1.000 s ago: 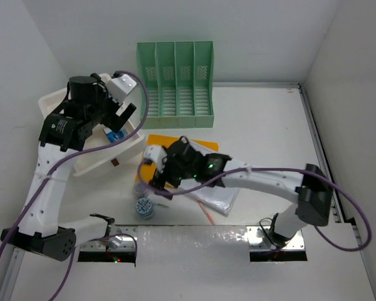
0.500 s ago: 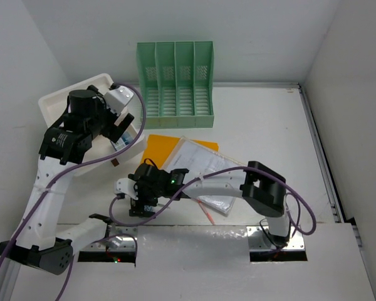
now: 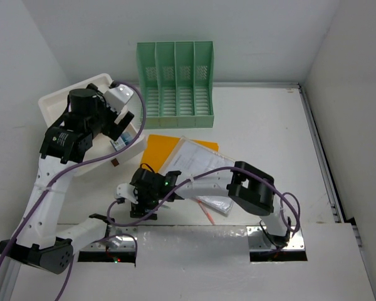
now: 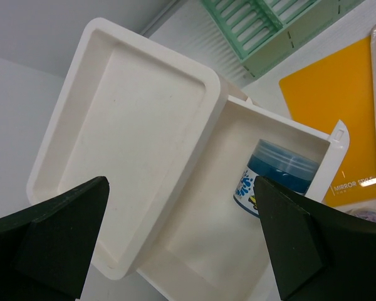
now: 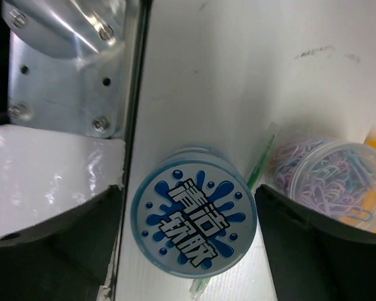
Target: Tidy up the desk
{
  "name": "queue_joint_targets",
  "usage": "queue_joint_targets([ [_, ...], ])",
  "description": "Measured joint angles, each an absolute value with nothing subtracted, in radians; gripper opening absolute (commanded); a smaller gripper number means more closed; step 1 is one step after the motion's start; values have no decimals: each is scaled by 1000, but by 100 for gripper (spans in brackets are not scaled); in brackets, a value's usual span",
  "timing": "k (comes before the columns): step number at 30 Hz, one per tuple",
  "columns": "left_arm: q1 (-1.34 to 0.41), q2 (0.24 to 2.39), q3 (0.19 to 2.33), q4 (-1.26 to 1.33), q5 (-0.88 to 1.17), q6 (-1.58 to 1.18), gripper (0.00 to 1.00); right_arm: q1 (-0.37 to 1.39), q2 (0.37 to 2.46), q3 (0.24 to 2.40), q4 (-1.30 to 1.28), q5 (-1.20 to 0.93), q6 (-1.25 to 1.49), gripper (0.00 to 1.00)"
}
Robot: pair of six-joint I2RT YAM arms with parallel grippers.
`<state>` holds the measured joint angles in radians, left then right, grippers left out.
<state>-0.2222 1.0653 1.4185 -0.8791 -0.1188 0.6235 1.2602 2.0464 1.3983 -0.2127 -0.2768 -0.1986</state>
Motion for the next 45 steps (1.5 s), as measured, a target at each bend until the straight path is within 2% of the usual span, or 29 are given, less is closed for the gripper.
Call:
queue_joint_targets([
  [2, -222, 1066, 1419, -879, -119, 624, 99, 1262, 2065, 1401, -220, -262, -194, 68],
  [5, -222, 1072, 1419, -879, -118, 623, 99, 1264, 2087, 1412, -220, -245, -186, 50],
  [6, -222, 1074, 1419, -879, -118, 623, 99, 1266, 2087, 1414, -216, -242, -179, 34],
  [10, -222, 1078, 1419, -881, -115, 627, 99, 1266, 2088, 1413, -218, -228, -156, 0],
  [15, -222, 1078, 1420, -929, -63, 669, 99, 1266, 2070, 1414, -268, -196, -100, 0],
  [18, -222, 1078, 1425, -971, -5, 699, 99, 1246, 1984, 1403, -334, -183, -32, 0],
  [22, -222, 1088, 1499, -1044, 54, 718, 99, 1125, 1698, 1324, -380, -187, 86, 0],
  [26, -221, 1093, 1575, -1086, 137, 752, 100, 871, 1341, 1232, -399, -130, 168, 0],
  [30, -221, 1093, 1568, -1116, 263, 796, 100, 742, 1196, 1235, -406, -87, 225, 0],
  [36, -261, 1084, 1462, -1070, 500, 821, 100, 659, 1283, 1303, -388, -145, 319, 0],
  [42, -512, 1067, 1259, -829, 510, 731, 100, 652, 1399, 1328, -312, -220, 409, 0],
  [45, -572, 1071, 1219, -758, 505, 715, 100, 652, 1422, 1328, -292, -254, 436, 0],
])
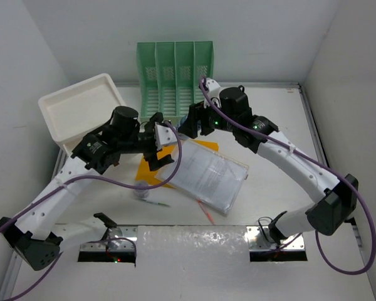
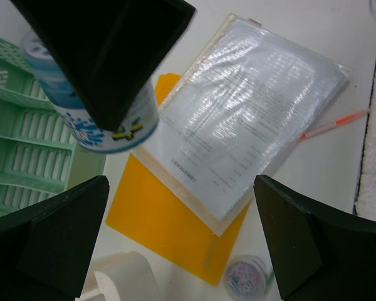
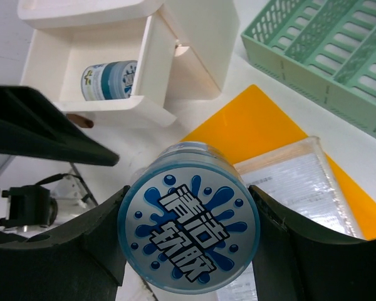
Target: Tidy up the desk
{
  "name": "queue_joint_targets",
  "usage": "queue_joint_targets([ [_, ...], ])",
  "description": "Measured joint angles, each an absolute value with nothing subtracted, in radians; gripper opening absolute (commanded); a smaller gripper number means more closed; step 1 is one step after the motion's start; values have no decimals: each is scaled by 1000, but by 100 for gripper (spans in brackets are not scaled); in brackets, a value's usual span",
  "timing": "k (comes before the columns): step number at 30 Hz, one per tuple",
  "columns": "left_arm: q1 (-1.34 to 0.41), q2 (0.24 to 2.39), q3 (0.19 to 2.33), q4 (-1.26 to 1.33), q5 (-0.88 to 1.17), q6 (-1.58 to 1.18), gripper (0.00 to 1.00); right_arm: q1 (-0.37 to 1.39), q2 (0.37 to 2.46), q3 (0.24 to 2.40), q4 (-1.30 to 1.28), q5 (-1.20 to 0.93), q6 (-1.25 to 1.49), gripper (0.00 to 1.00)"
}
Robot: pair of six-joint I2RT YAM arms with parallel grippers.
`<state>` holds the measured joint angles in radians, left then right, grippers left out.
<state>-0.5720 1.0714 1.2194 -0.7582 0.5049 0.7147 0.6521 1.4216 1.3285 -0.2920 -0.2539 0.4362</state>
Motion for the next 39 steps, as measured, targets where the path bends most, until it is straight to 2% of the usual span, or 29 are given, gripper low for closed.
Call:
queue_joint_targets([
  [20, -595, 1166, 1228, -493, 479, 570, 100, 672, 1434, 1269, -100, -432, 585, 0],
  [21, -598, 1168, 1228, -481, 474, 561, 97, 674, 1434, 1269, -91, -440, 593, 0],
  [26, -607, 1184, 1228, -458, 444, 540, 72, 679, 1434, 1269, -46, -463, 625, 0],
  [27, -607, 1185, 1228, -459, 438, 546, 62, 679, 1434, 1269, -44, -465, 633, 0],
  [29, -606, 1182, 1227, -467, 427, 574, 49, 674, 1432, 1268, -46, -483, 663, 0],
  [30, -606, 1181, 1227, -466, 422, 574, 38, 672, 1432, 1268, -43, -489, 663, 0],
  [32, -607, 1174, 1227, -472, 420, 571, 24, 673, 1432, 1268, -43, -491, 663, 0],
  [33, -607, 1171, 1227, -475, 416, 570, 11, 675, 1431, 1268, -41, -490, 663, 1],
  [35, -607, 1163, 1227, -480, 410, 570, 1, 677, 1430, 1268, -38, -487, 663, 6],
  [38, -608, 1157, 1227, -484, 399, 571, 0, 681, 1425, 1268, -41, -477, 661, 56],
  [39, -609, 1157, 1227, -484, 397, 571, 0, 681, 1424, 1271, -47, -475, 659, 79],
])
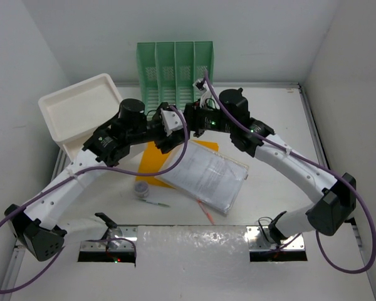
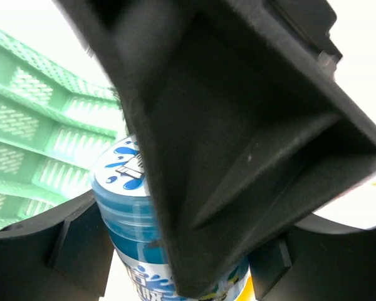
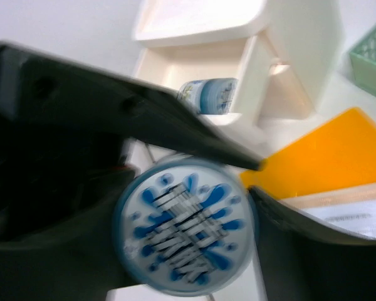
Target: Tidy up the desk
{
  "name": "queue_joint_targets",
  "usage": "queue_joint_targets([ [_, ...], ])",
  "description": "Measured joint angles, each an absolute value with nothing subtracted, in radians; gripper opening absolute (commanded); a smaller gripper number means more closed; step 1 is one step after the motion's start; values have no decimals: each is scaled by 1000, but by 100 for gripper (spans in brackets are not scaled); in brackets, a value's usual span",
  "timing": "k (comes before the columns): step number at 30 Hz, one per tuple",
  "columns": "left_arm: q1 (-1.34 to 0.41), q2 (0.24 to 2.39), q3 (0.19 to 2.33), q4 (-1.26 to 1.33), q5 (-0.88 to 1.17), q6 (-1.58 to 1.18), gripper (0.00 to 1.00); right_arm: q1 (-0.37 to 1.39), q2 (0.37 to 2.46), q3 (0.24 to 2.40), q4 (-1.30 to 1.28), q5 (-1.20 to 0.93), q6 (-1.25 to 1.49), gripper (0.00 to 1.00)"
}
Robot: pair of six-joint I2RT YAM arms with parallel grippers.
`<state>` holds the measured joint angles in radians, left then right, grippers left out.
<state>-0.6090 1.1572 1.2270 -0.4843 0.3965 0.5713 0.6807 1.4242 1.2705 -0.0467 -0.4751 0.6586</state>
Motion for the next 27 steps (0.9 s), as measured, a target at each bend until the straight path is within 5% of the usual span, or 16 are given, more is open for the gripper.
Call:
queue_joint_targets([
  [1, -609, 1157, 1227, -487, 397, 574, 0, 681, 1424, 1275, -58, -466, 653, 95],
  [2, -610, 1156, 1228, -498, 383, 568, 0, 680, 1422, 1279, -68, -453, 647, 99],
  [13, -610, 1142, 1197, -577, 194, 595, 0, 620, 1215, 1367, -241, -177, 498, 99],
  [19, -605, 1130, 1356, -764, -58, 599, 0, 619, 1087, 1336, -286, -45, 409, 99],
  [27, -496, 958, 1485, -1007, -277, 698, 0, 619, 1142, 1274, -344, -8, 340, 99],
])
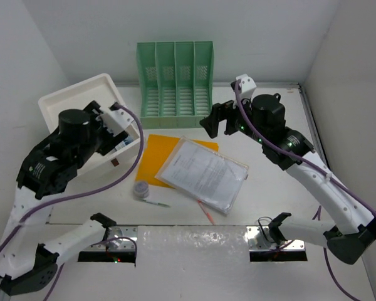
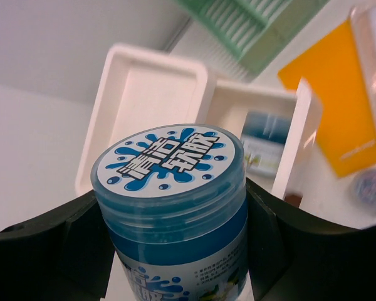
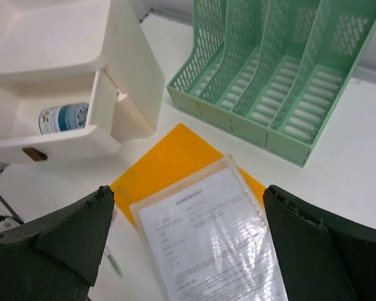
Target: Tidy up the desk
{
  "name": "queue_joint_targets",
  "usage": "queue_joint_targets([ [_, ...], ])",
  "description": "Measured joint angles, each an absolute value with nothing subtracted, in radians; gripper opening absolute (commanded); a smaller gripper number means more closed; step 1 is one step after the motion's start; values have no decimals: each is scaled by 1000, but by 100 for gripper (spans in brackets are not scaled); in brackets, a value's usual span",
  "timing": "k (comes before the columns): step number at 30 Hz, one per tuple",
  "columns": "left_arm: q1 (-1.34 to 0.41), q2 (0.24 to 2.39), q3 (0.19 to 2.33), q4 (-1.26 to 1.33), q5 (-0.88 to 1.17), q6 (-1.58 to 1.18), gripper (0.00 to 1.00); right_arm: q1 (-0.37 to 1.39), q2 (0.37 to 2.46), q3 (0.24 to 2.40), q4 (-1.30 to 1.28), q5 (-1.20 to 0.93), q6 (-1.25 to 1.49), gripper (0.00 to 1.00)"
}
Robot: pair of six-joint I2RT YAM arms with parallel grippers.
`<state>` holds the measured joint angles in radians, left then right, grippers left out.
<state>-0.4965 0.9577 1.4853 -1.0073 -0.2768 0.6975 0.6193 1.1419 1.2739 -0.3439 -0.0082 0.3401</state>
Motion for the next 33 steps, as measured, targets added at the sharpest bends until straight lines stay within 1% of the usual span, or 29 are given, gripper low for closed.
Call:
queue_joint_targets([
  [4, -408, 921, 1478, -1116, -281, 753, 0, 619, 1169, 1240, -333, -43, 345, 99],
  [8, -341, 970, 1477, -1161, -260, 781, 0, 619, 1195, 1232, -295, -90, 357, 99],
  [16, -133, 1144, 1424, -1143, -150, 801, 0, 619, 1186, 1186, -265, -102, 344, 99],
  [21, -36, 1159, 1346, -1144, -109, 831, 0, 619, 1185, 1186, -265, -103, 327, 99],
  [22, -30, 1157, 1331, -1143, -105, 836, 14, 619, 1186, 1186, -264, -105, 324, 99],
  [24, -22, 1150, 1296, -1141, -100, 847, 33, 619, 1192, 1186, -263, -110, 320, 99],
  [25, -20, 1145, 1276, -1140, -97, 855, 51, 619, 1198, 1186, -263, -116, 318, 99],
  [27, -18, 1137, 1243, -1140, -96, 866, 70, 619, 1219, 1187, -263, -134, 316, 99],
  [28, -17, 1134, 1231, -1140, -96, 871, 84, 619, 1234, 1190, -263, -144, 316, 99],
  [30, -1, 1131, 1222, -1124, -101, 886, 97, 621, 1270, 1199, -264, -163, 316, 99],
  [33, 28, 1126, 1222, -1096, -112, 890, 100, 634, 1321, 1219, -273, -176, 311, 99],
])
